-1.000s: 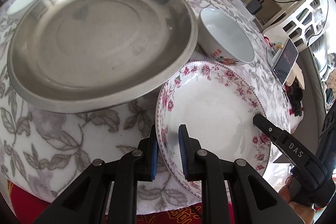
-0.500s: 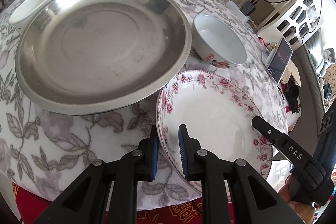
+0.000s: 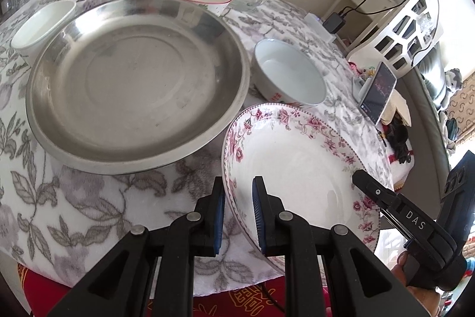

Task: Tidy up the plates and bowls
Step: 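Lift the pink floral plate off the table with both tools, then carry the pink floral plate over the steel tray with both tools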

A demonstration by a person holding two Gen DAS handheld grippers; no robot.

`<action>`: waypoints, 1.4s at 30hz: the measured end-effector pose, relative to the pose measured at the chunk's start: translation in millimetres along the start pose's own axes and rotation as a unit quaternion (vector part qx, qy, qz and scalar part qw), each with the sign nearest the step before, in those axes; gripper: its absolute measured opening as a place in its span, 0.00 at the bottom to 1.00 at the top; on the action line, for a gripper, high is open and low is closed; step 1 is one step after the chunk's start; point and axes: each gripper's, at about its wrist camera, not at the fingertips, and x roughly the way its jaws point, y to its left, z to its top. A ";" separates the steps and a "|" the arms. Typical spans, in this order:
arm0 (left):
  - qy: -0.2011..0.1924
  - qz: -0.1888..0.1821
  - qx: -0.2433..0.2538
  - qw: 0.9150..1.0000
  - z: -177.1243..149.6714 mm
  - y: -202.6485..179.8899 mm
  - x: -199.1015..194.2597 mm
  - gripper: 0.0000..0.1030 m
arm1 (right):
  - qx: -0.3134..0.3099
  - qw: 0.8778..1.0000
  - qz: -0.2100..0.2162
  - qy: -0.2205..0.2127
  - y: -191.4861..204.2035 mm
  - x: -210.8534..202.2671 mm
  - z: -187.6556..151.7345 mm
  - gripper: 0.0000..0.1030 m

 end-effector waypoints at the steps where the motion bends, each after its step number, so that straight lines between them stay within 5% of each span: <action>1: -0.002 -0.001 0.002 1.000 0.5 -1.4 -0.9 0.18 | 0.000 1.000 0.001 -0.004 0.1 -2.1 0.3 0.17; 19: -0.067 -0.015 0.017 0.997 12.9 4.3 -33.0 0.18 | -0.016 0.999 0.022 -0.038 24.0 -11.8 1.4 0.17; 31: -0.104 0.005 -0.005 0.995 23.5 48.4 -63.2 0.18 | -0.047 0.998 0.037 -0.022 80.1 3.6 -10.3 0.17; 42: -0.131 0.024 -0.073 0.988 31.9 103.5 -80.9 0.18 | -0.052 0.997 0.062 -0.001 126.0 31.7 -15.4 0.17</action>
